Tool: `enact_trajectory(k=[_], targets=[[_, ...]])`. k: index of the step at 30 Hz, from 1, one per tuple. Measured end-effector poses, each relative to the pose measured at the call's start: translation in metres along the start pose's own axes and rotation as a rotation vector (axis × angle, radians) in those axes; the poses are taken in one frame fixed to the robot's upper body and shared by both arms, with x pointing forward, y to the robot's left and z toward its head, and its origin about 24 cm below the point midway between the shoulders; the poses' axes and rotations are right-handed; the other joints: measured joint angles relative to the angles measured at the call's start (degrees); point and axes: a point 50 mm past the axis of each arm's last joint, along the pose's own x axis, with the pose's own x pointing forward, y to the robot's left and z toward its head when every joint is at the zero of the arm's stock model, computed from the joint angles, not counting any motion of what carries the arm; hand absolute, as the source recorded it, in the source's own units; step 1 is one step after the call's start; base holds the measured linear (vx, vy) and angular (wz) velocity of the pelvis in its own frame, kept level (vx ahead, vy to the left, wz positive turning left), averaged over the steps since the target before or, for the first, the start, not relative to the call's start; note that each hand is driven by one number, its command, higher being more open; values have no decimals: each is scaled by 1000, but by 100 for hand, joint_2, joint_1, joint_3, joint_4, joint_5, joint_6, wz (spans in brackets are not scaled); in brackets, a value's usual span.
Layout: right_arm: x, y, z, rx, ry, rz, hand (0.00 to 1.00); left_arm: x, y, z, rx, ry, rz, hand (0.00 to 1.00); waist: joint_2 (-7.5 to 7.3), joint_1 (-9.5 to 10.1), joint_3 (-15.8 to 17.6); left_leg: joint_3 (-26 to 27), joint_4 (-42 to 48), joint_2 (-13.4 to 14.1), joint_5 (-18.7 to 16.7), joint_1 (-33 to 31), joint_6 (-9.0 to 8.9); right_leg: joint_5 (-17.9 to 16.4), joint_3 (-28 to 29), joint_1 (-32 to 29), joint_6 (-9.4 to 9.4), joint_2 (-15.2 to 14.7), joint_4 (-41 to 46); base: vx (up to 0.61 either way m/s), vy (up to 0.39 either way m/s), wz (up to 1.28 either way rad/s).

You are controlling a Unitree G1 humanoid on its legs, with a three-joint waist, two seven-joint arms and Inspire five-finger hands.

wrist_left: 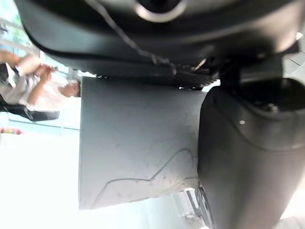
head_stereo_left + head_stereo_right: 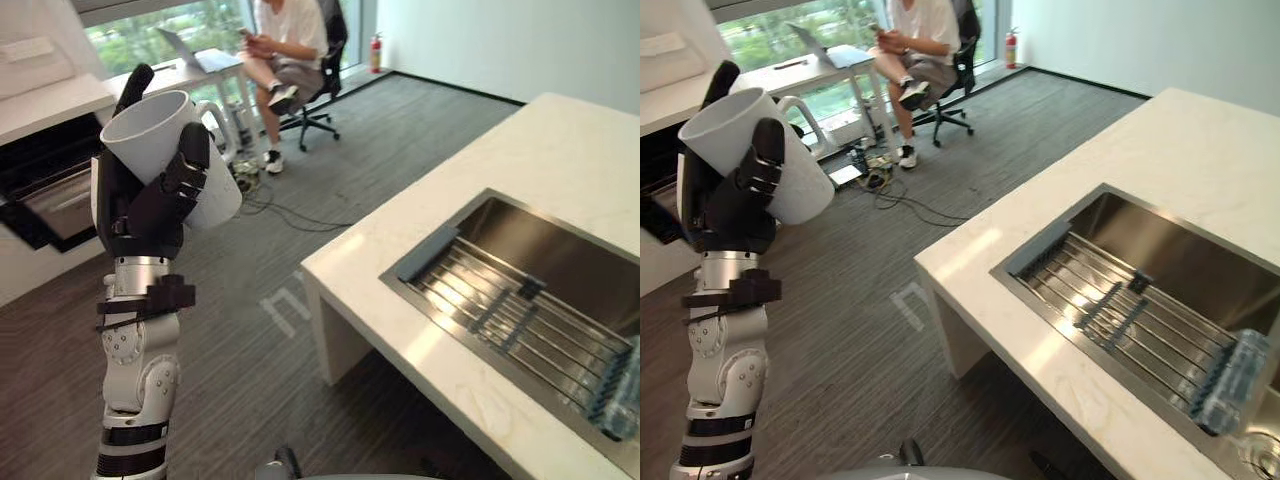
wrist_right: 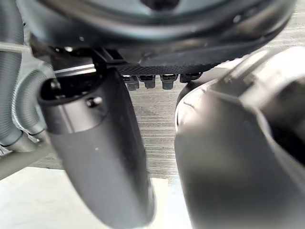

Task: Walk over to the sink, pick up the cup, carry it to the dishwasher, place the cup inside the dishwasher, then close the dishwasher door

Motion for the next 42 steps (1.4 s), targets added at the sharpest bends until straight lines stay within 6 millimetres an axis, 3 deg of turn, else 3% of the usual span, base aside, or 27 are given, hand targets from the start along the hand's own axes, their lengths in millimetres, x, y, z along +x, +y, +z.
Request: enact_trajectory(k=[1,2,3,4,5,6,9,11,13,15,16,17,18,19,20,21,22,24,25,27,29,30,31,33,34,39,42], targets=[[0,1,-5,32,5,14,100,2,-2,-7,-30,13,0,0,-73,-248,-71,-217,-710,-283,440,23,142,353,-302,170,-79,226,-634,-153,-107,230],[0,2,-7,49,6,17,100,5,-4,-10,-41,18,-17,0,-34,-255,-41,244,-328,-171,39,16,182,406,-613,206,-10,211,-620,-92,-98,230],[0,0,-6,52,2,11,100,4,-6,-15,-40,42,-44,0,-40,-192,-6,978,322,89,-578,152,-132,405,-865,229,-15,109,-445,15,-5,159],[-1,-2,-2,45,-11,8,100,4,-8,-18,-43,59,-63,0,-36,-154,13,1438,413,156,-686,471,-416,404,-1123,298,-15,-60,-316,53,17,128],[-1,-3,1,42,-19,7,100,4,-10,-19,-44,60,-72,0,-27,-147,9,1509,282,132,-658,600,-528,404,-1240,316,-15,-136,-247,125,103,133],[-1,-4,7,44,-42,7,100,8,-16,-17,-39,54,-113,0,13,-72,10,1401,-304,-41,-533,890,-794,402,-1455,347,-15,-291,-52,85,109,89],[1,1,12,38,-60,23,100,11,-14,-12,0,59,-131,0,19,-8,18,1323,-755,-268,-580,1090,-883,403,-1525,415,-7,-393,88,15,163,47],[1,4,12,6,-62,30,100,12,-9,-10,26,79,-121,0,-115,124,114,1234,-878,-490,-618,1166,-842,491,-1529,482,126,-585,141,-9,151,28],[2,8,14,-31,-68,47,100,10,-2,-5,49,96,-90,0,-196,170,208,1012,-789,-680,-748,1046,-657,607,-1593,542,275,-739,147,5,145,51],[0,6,15,-56,-78,45,100,3,8,-3,67,124,-54,0,-214,208,223,722,-771,-899,-837,997,-527,682,-1574,583,248,-942,394,49,140,76],[0,5,16,-58,-85,45,100,1,11,-3,71,131,-46,0,-210,216,232,599,-777,-961,-858,996,-493,714,-1473,579,195,-1008,544,92,156,120],[-1,2,17,-50,-105,40,100,-5,14,-6,67,148,-32,0,-182,207,241,179,-761,-1041,-924,962,-409,681,-665,266,-340,-1106,1213,80,125,120],[-1,4,18,-36,-112,46,100,-6,14,-8,59,153,-31,0,-175,177,248,-28,-721,-1042,-928,918,-397,514,-100,116,-348,-969,1347,104,107,234],[0,10,12,7,-106,69,100,-8,10,-16,28,170,-38,0,-181,63,301,-788,-653,-1054,-929,821,-393,1,1314,-123,-143,-267,1270,54,28,189],[0,11,11,13,-104,72,100,-9,10,-17,25,175,-41,0,-184,65,311,-900,-652,-1060,-934,822,-385,-54,1501,-177,-122,-161,1253,86,8,223],[1,13,7,15,-99,83,100,-10,10,-22,20,194,-46,0,-211,54,338,-1274,-624,-1090,-950,825,-361,-203,2134,-422,-62,173,1206,71,3,121],[1,16,5,12,-97,91,100,-10,10,-23,19,200,-44,0,-226,38,360,-1449,-584,-1111,-956,825,-352,-236,2461,-577,-14,307,1229,138,-6,170],[1,21,-7,5,-70,105,100,-4,4,-27,10,215,-70,0,-404,-37,457,-1989,-437,-1321,-978,910,-335,-245,3394,-1037,180,527,1318,138,-26,172],[1,23,-10,-17,-52,110,100,-3,2,-29,6,225,-80,0,-517,-44,473,-2166,-431,-1449,-1002,1043,-302,-124,3359,-1088,269,374,1057,156,-57,120],[2,29,-10,-36,-45,131,100,-6,0,-32,-14,230,-65,0,-578,45,421,-2223,-422,-1477,-1119,1113,-351,154,3315,-1150,223,343,388,193,-90,38],[3,33,-8,-41,-48,147,100,-7,-2,-34,-27,229,-55,0,-590,64,351,-2165,-413,-1436,-1275,1086,-382,493,3302,-1128,193,397,26,150,-88,-4],[4,38,-4,-44,-45,162,100,-8,-3,-36,-21,233,-57,0,-594,77,306,-2035,-386,-1348,-1370,1053,-515,853,3245,-1048,208,416,-288,267,-130,-27],[6,45,-1,-58,-33,176,100,-9,-4,-40,-14,252,-62,0,-576,34,258,-1983,-313,-1223,-1334,1041,-580,1004,3227,-935,220,538,-555,287,-132,-27],[6,47,0,-64,-27,181,100,-10,-8,-49,-19,293,-81,0,-581,-112,233,-1929,-295,-1157,-1344,1063,-596,1006,3148,-822,203,607,-685,228,-101,3],[9,64,3,-88,16,253,100,-22,5,-74,-3,436,-81,0,-462,-353,214,-1325,-1058,-649,-877,1360,-900,1228,2898,-392,-32,916,-1273,100,-45,8],[9,63,3,-88,17,251,100,-25,5,-76,-11,442,-73,0,-453,-359,220,-1322,-1033,-649,-885,1358,-908,1231,2898,-379,-36,917,-1291,0,0,0],[8,60,2,-79,13,246,100,-38,2,-86,-56,476,-19,0,-414,-361,244,-1331,-950,-649,-925,1359,-931,1241,2867,-313,-50,911,-1332,0,-1,2]])
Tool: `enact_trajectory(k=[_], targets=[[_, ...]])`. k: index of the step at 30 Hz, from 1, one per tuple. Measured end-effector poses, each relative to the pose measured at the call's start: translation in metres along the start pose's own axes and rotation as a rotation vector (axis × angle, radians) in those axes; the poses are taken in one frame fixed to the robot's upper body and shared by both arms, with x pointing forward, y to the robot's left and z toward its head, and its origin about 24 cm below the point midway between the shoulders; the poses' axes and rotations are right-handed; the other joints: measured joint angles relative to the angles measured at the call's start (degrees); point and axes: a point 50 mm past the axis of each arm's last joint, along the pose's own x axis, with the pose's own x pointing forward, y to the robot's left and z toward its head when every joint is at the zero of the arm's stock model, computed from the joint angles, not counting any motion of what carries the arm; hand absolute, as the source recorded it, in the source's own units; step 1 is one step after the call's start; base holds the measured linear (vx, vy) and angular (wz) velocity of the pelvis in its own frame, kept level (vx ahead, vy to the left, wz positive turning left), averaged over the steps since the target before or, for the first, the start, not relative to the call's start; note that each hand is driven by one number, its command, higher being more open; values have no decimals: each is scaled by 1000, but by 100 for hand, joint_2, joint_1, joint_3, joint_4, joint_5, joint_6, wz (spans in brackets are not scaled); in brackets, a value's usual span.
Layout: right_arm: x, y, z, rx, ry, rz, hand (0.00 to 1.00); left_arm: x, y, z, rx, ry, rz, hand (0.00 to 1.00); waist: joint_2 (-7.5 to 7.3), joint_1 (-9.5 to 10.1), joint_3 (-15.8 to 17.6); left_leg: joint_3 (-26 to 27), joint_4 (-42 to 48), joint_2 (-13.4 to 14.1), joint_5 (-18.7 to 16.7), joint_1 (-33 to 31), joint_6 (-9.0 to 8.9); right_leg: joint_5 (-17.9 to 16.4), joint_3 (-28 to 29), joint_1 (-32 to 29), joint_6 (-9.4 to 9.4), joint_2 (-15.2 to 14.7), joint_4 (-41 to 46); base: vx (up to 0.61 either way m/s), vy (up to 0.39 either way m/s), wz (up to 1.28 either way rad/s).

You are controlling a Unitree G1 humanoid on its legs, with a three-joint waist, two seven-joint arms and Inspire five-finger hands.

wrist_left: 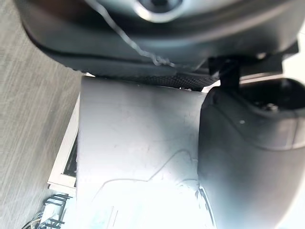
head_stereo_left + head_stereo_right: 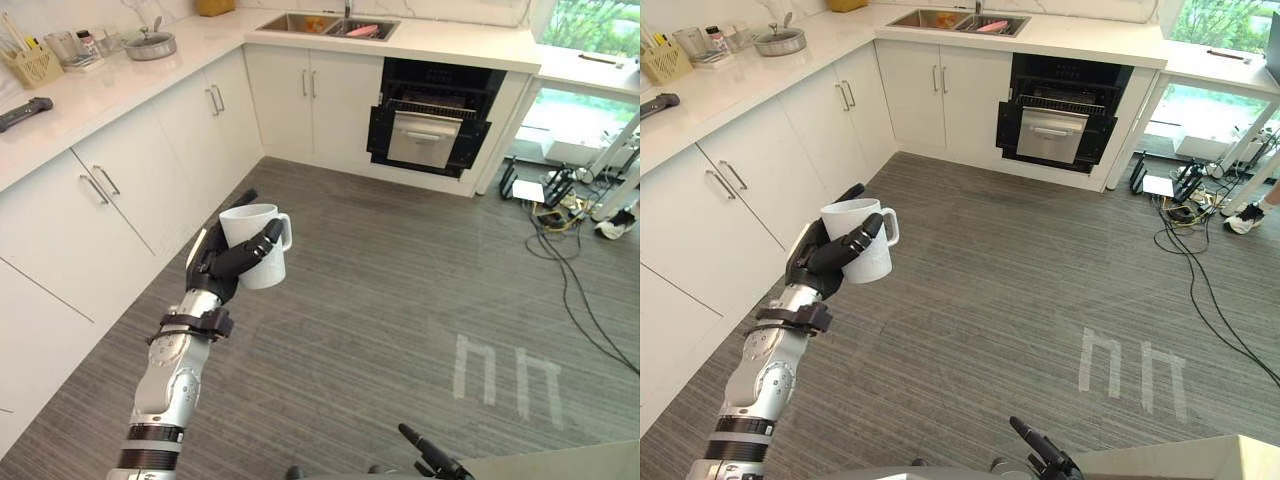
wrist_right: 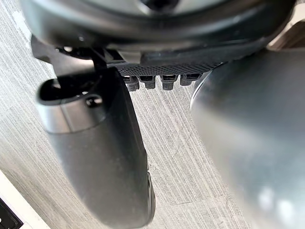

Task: Walk over to the sink, pick up the cup, carry it to the dishwasher, place the cup inside the dishwasher, then close the dishwasher door

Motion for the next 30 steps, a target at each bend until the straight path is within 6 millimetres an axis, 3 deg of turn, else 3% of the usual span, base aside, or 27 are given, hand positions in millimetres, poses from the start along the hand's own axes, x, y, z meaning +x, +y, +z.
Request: enact_trajectory(k=[5,8,10,11,12,13,15,17,18,20,22,23,24,25,26,27,29,30], targets=[[-2,-6,0,17,-18,-14,100,-21,-8,-47,-112,166,105,0,116,20,70,-43,458,28,-296,-31,-27,-75,-115,190,-31,-14,29,-20,-16,9],[-4,-11,-2,34,-39,-41,100,-34,-18,-76,-179,294,151,0,133,103,113,-67,1196,-26,-764,-249,19,-839,-196,-115,-12,-196,1140,-26,-2,19],[-8,-20,-11,39,-52,-97,100,-36,-30,-88,-194,374,117,0,29,98,111,-9,1777,-229,-1075,-378,271,-1375,-614,-215,193,-636,1847,31,44,71],[-11,-25,-14,45,-54,-120,100,-35,-35,-90,-195,384,95,0,32,80,85,75,1882,-279,-1142,-388,310,-1444,-792,-188,370,-786,2018,140,55,86],[-14,-33,-14,53,-72,-162,100,-31,-43,-89,-204,376,66,0,3,111,151,24,2017,-394,-1380,-394,355,-1532,-739,-625,302,-1074,3383,122,92,76],[-14,-32,-14,64,-93,-178,100,-31,-44,-92,-204,388,68,0,-38,107,183,-99,2074,-526,-1465,-287,420,-1120,-648,-1175,-61,-1368,4683,109,104,65],[-15,-30,-12,67,-143,-181,100,-33,-43,-93,-188,404,61,0,-33,26,205,-367,1998,-547,-1499,7,530,-422,-245,-1647,-182,-1307,5739,162,89,60],[-11,-18,-8,55,-188,-160,100,-32,-41,-91,-167,393,55,0,-34,-57,208,-628,1933,-453,-1557,144,533,-928,-37,-1891,-129,-804,5491,244,-18,69],[-10,-13,-6,50,-211,-152,100,-29,-41,-88,-154,382,41,0,-43,-114,217,-831,1858,-404,-1574,174,531,-1042,2,-2012,-65,-532,4808,247,-95,82],[-8,-4,1,36,-243,-138,100,-19,-48,-83,-142,359,3,0,-58,-139,340,-1047,1603,-369,-1589,420,499,-919,-1,-2114,39,-320,3207,329,-156,68],[-7,2,7,20,-263,-121,100,-14,-49,-80,-140,345,-4,0,-54,-112,389,-1048,1475,-283,-1719,635,387,-479,-20,-2174,12,-244,1982,390,-199,16],[-6,8,10,-5,-274,-104,100,-9,-51,-76,-136,333,-13,0,-57,-104,401,-1063,1533,-142,-2002,829,275,166,-59,-2165,-29,-196,1277,380,-193,3],[-6,9,11,-15,-277,-98,100,-8,-53,-75,-136,329,-16,0,-50,-110,398,-1078,1589,-71,-2134,908,239,481,-165,-2116,-24,-167,1308,524,-252,1],[-6,11,14,-39,-286,-91,100,-6,-55,-73,-139,322,-19,0,12,-106,379,-1028,1599,160,-2306,1089,230,654,-239,-2132,-138,25,1619,457,-204,3],[-6,14,17,-42,-296,-84,100,-4,-57,-72,-140,322,-28,0,51,-124,357,-996,1638,230,-2332,1160,199,603,-272,-2166,-156,97,1822,655,-275,2],[-4,23,21,-38,-317,-66,100,-1,-63,-72,-141,325,-53,0,9,-117,366,-910,1872,328,-2192,1196,10,187,-329,-2181,-255,135,2234,620,-281,8],[-7,31,31,-46,-370,-45,100,-4,-75,-78,-150,347,-84,0,-14,-162,351,-795,2686,420,-1933,1057,-106,-207,-420,-2005,-320,146,2549,550,-266,13],[-9,34,36,-54,-398,-39,100,-7,-83,-83,-148,359,-102,0,28,-185,357,-689,3647,577,-1603,735,-436,-517,-475,-1749,-307,208,2544,504,-217,18]])
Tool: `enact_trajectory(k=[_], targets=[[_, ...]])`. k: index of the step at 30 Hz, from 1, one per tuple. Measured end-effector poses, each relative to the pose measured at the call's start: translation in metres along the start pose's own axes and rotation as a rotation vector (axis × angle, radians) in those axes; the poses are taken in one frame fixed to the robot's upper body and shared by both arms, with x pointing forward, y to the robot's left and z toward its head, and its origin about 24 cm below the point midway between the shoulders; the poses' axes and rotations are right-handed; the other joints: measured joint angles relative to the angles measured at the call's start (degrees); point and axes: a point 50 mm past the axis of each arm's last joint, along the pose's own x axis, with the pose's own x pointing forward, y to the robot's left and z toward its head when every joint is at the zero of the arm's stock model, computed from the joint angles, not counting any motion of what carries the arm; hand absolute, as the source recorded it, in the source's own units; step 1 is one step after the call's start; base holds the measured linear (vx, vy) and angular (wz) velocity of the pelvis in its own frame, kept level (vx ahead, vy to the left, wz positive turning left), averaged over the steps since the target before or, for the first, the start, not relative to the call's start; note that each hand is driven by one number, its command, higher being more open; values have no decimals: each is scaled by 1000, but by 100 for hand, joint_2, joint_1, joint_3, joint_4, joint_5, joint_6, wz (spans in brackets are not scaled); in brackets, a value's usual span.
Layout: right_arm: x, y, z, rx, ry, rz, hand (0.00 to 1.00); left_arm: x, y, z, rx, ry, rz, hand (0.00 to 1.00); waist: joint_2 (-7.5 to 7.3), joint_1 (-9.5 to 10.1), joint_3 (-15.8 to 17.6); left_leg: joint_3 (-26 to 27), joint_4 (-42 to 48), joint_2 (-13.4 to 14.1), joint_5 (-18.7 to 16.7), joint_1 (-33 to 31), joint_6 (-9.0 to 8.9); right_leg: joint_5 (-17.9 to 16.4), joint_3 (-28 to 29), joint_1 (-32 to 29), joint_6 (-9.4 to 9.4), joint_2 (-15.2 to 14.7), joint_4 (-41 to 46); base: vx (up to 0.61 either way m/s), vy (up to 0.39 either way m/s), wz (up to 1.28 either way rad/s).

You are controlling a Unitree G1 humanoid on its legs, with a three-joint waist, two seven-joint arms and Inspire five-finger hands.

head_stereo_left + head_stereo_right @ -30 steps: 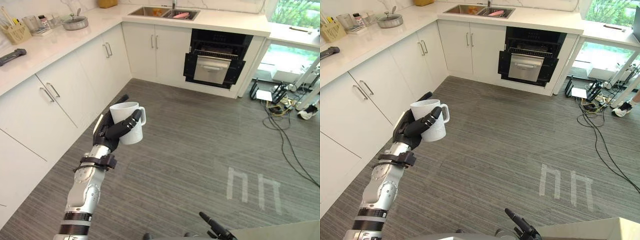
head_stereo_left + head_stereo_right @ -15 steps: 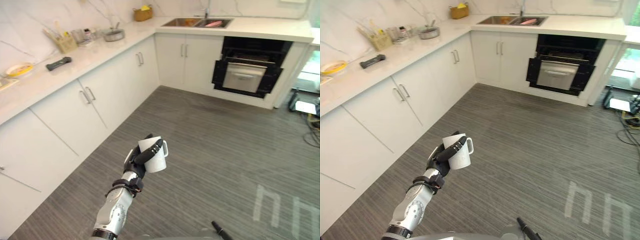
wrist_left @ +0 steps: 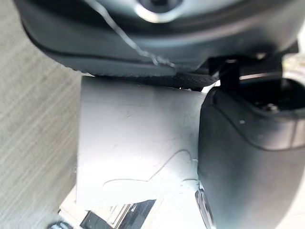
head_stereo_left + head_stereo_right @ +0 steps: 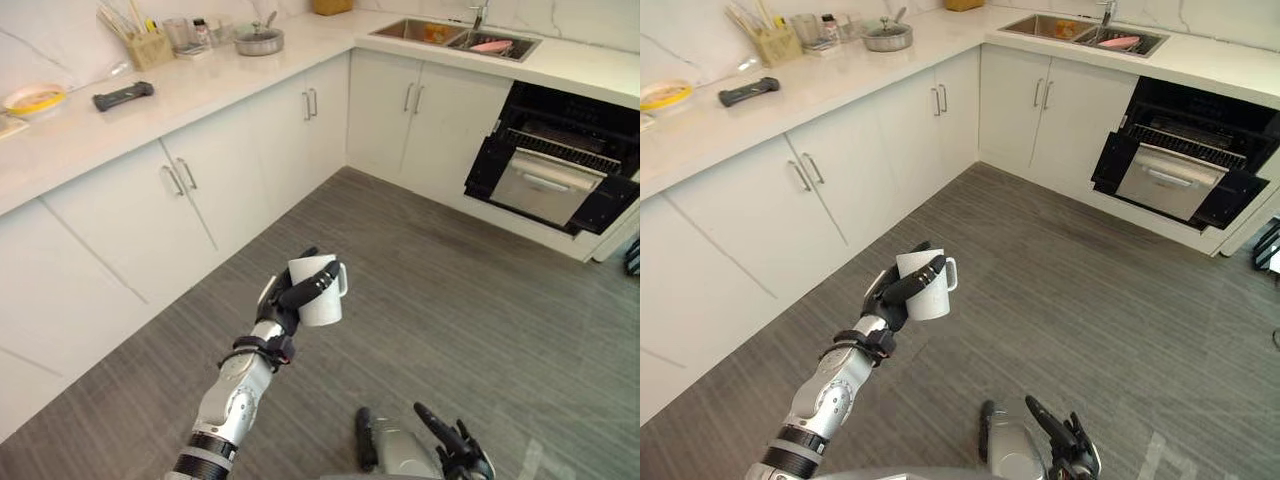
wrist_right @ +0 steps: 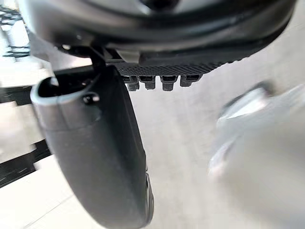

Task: Walk over to the sink, pick up the cup, carry it to the dishwasher, place the cup inside the dishwasher, then close the dishwasher door

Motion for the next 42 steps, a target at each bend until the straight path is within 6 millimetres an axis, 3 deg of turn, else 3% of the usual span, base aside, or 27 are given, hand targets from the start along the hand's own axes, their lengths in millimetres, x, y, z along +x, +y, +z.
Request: enact_trajectory(k=[1,2,3,4,5,6,8,10,12,13,14,16,17,19,21,22,24,26,28,29,31,33,36,37,39,40,42], targets=[[0,2,3,-10,-18,-1,100,-1,-5,-4,-1,3,-10,0,21,15,12,83,1186,216,788,-523,-311,-210,-12,277,-66,99,-76,497,-199,10],[0,3,4,-18,-24,0,100,-1,-7,-7,-12,4,-7,0,43,32,19,189,1753,382,1390,-784,-306,-275,3,462,-113,189,-182,499,-154,-9],[0,7,7,-31,-43,7,100,-4,-7,-11,-34,10,3,0,117,111,40,430,2912,834,1535,-1308,-126,-368,32,900,-186,392,-442,503,-127,-18],[-3,9,9,-34,-71,10,100,-6,-5,-13,-45,13,15,0,126,142,60,538,3678,1039,1276,-1859,237,-476,66,1308,-319,506,-632,609,-139,-26],[-3,11,15,-40,-111,19,100,-11,0,-13,-50,4,34,0,78,168,92,583,3766,979,993,-2326,460,-566,191,1659,-399,528,-812,512,-101,-33],[-3,14,19,-42,-134,30,100,-13,2,-11,-47,-4,45,0,57,215,104,654,3604,932,827,-2521,466,-580,278,1800,-422,525,-903,507,-56,-68],[1,29,44,-37,-250,75,100,-21,11,0,-21,-50,68,0,43,390,114,878,1517,497,396,-2956,384,-561,668,2227,-391,387,-1155,644,40,-91],[2,43,68,-45,-353,120,100,-26,14,9,-7,-89,71,0,92,472,87,842,-1324,95,890,-2845,125,-593,988,2474,-350,256,-1377,569,123,-75],[1,53,90,-61,-449,165,100,-30,12,20,1,-148,64,0,251,510,83,761,-2507,46,1268,-2935,-147,-787,1326,2764,-191,329,-1533,475,196,-74],[1,56,93,-62,-466,177,100,-30,13,22,9,-163,63,0,284,547,61,770,-2389,45,1443,-2930,-49,-974,1417,2945,-136,335,-1543,600,287,-84],[1,63,96,-55,-479,195,100,-31,19,23,25,-166,79,0,54,560,39,816,-1809,-93,1967,-2880,281,-1217,1595,3288,-50,72,-1523,477,231,-57],[0,65,102,-54,-502,203,100,-31,21,22,26,-162,90,0,-106,549,-47,729,-1535,-335,1897,-2851,512,-1216,1705,3250,-60,-198,-1203,704,352,-41],[-1,70,107,-57,-521,211,100,-31,20,24,21,-185,100,0,-207,547,-68,674,-1234,-633,1560,-2842,691,-1207,1788,2965,-52,-454,-420,589,293,-22],[0,70,107,-68,-510,209,100,-31,20,23,10,-191,115,0,-334,565,-119,864,-911,-819,1197,-2742,824,-1033,1764,2630,254,-695,578,542,211,-21],[2,80,102,-85,-467,232,100,-33,25,24,25,-198,146,0,-421,595,-72,1056,-659,-1007,587,-2291,965,-29,1647,2165,1163,-1013,2093,672,220,-35],[2,86,93,-82,-436,243,100,-34,26,25,47,-199,156,0,-450,549,-55,1077,-761,-1090,386,-1906,1022,453,1369,1811,862,-1277,2968,512,151,-19],[1,92,81,-96,-389,262,100,-35,29,26,51,-201,184,0,-385,482,-50,1009,-1142,-1077,252,-1269,1031,-179,851,1114,164,-1344,3859,476,105,-4],[-2,97,72,-89,-370,276,100,-35,28,28,67,-220,182,0,-324,383,-46,898,-1666,-932,199,-746,1010,-625,491,397,128,-1056,3592,449,33,13],[-11,102,75,-62,-402,289,100,-31,26,34,100,-239,152,0,-267,228,-8,809,-2041,-696,149,-306,760,-702,106,-327,293,-700,1461,544,-68,14],[-13,101,77,-55,-414,292,100,-30,25,36,112,-240,145,0,-263,205,4,822,-2108,-656,114,-183,703,-510,15,-369,338,-634,651,596,-111,4],[-21,105,87,-32,-468,312,100,-27,25,38,144,-238,136,0,-352,119,9,939,-2500,-672,-42,488,508,462,-291,-484,423,-586,-1473,543,-137,-6],[-24,106,95,-27,-513,322,100,-28,24,35,154,-230,139,0,-359,12,-70,941,-2730,-688,-412,1076,361,616,-412,-556,87,-574,-1386,533,-158,-5],[-27,107,103,-36,-549,317,100,-29,16,24,94,-214,144,0,-43,27,-307,1043,-1733,-280,-526,976,474,1066,-455,-699,-265,-259,-710,662,-215,-35],[-29,109,105,-37,-564,316,100,-29,14,23,83,-214,139,0,14,21,-320,1059,-930,-92,-421,706,507,1083,-500,-609,-413,-123,-696,767,-350,-54],[-36,114,113,-10,-604,325,100,-27,9,21,58,-216,137,0,139,24,-246,1017,1137,489,889,-22,262,643,-370,-206,-676,357,-616,779,-291,-74],[-41,116,116,-4,-627,338,100,-28,10,18,51,-208,146,0,173,89,-213,897,2172,736,2194,-427,148,366,-156,187,-791,626,-672,689,-163,-104],[-44,116,121,14,-662,343,100,-28,10,14,41,-196,150,0,191,151,-168,769,3619,1018,1734,-1247,297,117,201,828,-866,957,-874,681,-118,-108]])
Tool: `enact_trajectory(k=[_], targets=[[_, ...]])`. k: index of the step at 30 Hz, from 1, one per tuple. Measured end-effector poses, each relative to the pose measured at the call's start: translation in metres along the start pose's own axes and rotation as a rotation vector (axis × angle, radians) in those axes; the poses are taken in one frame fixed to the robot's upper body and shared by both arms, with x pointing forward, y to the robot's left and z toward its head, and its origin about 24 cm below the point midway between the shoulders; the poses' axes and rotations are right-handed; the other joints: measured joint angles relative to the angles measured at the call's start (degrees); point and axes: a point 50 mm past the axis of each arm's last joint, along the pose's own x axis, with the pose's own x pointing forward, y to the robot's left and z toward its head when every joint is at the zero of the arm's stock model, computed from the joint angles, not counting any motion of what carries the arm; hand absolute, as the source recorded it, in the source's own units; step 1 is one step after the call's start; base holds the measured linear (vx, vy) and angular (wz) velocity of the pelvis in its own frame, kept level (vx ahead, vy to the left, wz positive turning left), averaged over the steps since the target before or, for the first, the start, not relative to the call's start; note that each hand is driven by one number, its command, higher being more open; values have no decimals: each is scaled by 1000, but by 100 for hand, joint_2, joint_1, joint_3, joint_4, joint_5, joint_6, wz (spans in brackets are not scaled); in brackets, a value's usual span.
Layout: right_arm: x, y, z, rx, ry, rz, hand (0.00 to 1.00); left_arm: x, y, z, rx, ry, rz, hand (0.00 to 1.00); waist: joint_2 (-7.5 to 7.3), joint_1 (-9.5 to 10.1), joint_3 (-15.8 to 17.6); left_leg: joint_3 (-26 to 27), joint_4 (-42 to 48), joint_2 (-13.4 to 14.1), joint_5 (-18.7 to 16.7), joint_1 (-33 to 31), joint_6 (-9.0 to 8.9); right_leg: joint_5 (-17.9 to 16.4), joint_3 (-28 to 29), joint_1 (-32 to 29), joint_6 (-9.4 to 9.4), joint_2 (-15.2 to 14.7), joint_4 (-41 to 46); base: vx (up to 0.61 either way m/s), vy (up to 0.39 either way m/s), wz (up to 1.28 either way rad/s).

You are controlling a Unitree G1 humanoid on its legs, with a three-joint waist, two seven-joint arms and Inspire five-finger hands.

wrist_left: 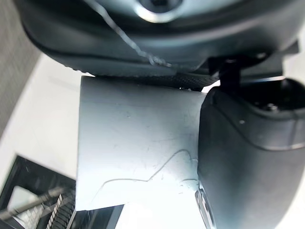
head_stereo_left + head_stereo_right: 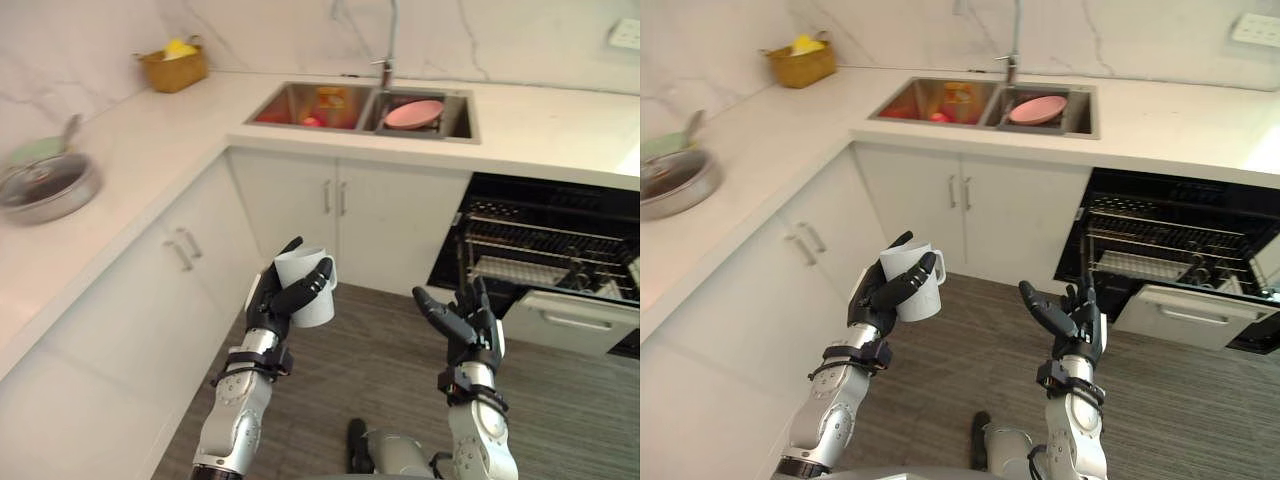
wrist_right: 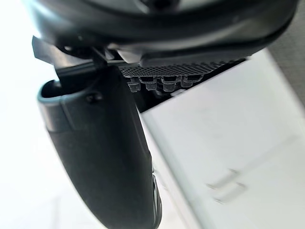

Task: Walk over to the sink, pick up the cup, carry it to the dishwasher, place the cup inside the dishwasher, then close the dishwasher door

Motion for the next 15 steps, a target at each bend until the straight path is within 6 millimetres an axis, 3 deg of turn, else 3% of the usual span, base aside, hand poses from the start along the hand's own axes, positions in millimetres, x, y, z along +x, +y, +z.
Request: enact_trajectory(k=[1,2,4,5,6,7,9,11,12,13,15], targets=[[0,0,2,4,-18,2,100,-1,2,-1,7,5,4,0,-104,8,64,55,222,3,-441,-486,179,-116,252,406,-53,18,-114,520,-62,-82],[0,1,2,5,-26,5,100,-2,3,-1,8,7,6,0,-125,16,67,148,114,10,-619,-687,226,-166,394,574,-66,17,-181,633,-63,-115],[2,2,8,-4,-51,21,100,-4,5,-1,1,3,15,0,-113,142,60,373,-1112,-78,-1111,-1291,197,-242,955,1032,-89,3,-431,701,1,-124],[4,4,9,-8,-57,31,100,-5,6,-1,2,-4,20,0,-111,182,61,308,-2026,-285,-1185,-1390,110,-261,1164,1150,-116,-59,-489,770,95,-127],[7,8,11,-15,-64,51,100,-7,9,1,0,-14,34,0,-141,200,79,11,-3592,-671,-1138,-1391,5,-315,1386,1262,-84,-164,-529,629,114,-134],[11,10,14,-26,-77,65,100,-8,12,3,-1,-26,46,0,-126,196,70,-317,-5054,-955,-906,-1372,-235,-442,1547,1355,99,-250,-535,604,142,-115],[14,8,16,-47,-82,63,100,-9,13,10,3,-52,51,0,-73,165,69,-475,-6179,-1102,-432,-1462,-354,-716,1786,1629,394,-308,-557,677,229,-90],[12,-2,16,-90,-77,24,100,-10,14,13,8,-72,48,0,-26,159,35,-442,-6252,-1194,12,-1506,-179,-1131,1961,2013,622,-332,-456,662,293,-79],[9,-6,14,-113,-70,-6,100,-12,18,13,19,-75,53,0,-119,186,-50,-452,-5841,-1279,619,-1457,102,-1418,2132,2124,790,-479,-191,659,314,-64],[7,-7,11,-130,-65,-24,100,-12,22,15,36,-77,56,0,-312,72,-151,-376,-5469,-1527,228,-1461,239,-1478,2177,2070,845,-773,144,656,306,-54],[10,-9,13,-148,-81,-52,100,-9,19,20,40,-99,47,0,-414,73,-163,-280,-5109,-1759,-45,-1424,284,-1433,2171,1946,924,-1045,690,612,254,-39]])
